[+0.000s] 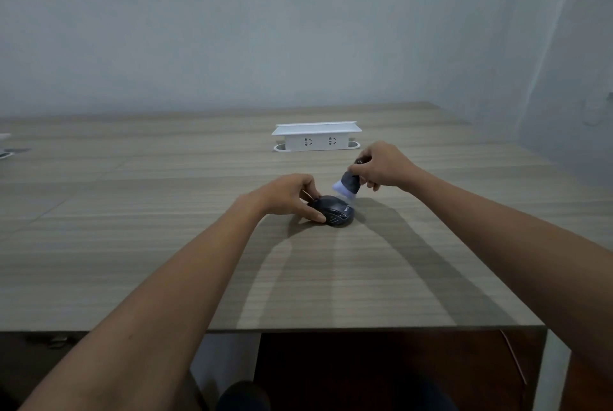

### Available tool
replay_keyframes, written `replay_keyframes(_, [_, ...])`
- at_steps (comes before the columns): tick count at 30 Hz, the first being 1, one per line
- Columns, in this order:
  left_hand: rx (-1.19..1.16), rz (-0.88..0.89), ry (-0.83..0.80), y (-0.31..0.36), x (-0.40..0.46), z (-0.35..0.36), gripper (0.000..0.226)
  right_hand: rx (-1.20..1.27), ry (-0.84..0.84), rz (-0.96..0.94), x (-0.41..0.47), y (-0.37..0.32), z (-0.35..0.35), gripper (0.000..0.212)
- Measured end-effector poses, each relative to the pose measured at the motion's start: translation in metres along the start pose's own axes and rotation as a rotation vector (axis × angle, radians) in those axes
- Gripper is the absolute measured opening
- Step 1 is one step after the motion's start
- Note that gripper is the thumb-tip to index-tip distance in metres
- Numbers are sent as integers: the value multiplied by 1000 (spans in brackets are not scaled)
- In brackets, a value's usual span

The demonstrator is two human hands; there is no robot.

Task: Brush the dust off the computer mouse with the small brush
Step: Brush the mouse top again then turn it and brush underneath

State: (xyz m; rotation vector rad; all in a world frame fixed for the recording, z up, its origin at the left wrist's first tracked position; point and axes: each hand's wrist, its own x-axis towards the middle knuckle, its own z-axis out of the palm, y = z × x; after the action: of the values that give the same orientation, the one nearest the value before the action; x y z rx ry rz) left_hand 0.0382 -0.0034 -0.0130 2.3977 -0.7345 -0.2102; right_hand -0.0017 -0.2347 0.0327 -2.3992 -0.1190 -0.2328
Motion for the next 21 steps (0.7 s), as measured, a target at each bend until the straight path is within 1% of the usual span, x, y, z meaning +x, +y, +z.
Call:
replay_keyframes(4, [17, -3, 46, 4, -7, 5, 62, 58, 3, -5, -3, -7, 0, 22])
replay_keyframes(7, [50, -19, 9, 11, -12, 8, 67, 72, 8, -26, -3, -14, 2, 15])
replay_keyframes(9, [71, -22, -35, 13, -12, 9, 58, 74, -2, -44, -5, -19, 5, 15])
replay_keyframes(11, [76, -27, -36, 13, -14, 9, 49, 62, -9, -67, -6, -24, 8, 17])
replay_keyframes(15, [59, -56, 25, 17, -18, 11, 50, -53, -2, -75, -5, -23, 10, 23])
replay_keyframes(21, [29, -89, 59, 20, -20, 13, 57, -268, -4, -79, -10, -10, 12, 27])
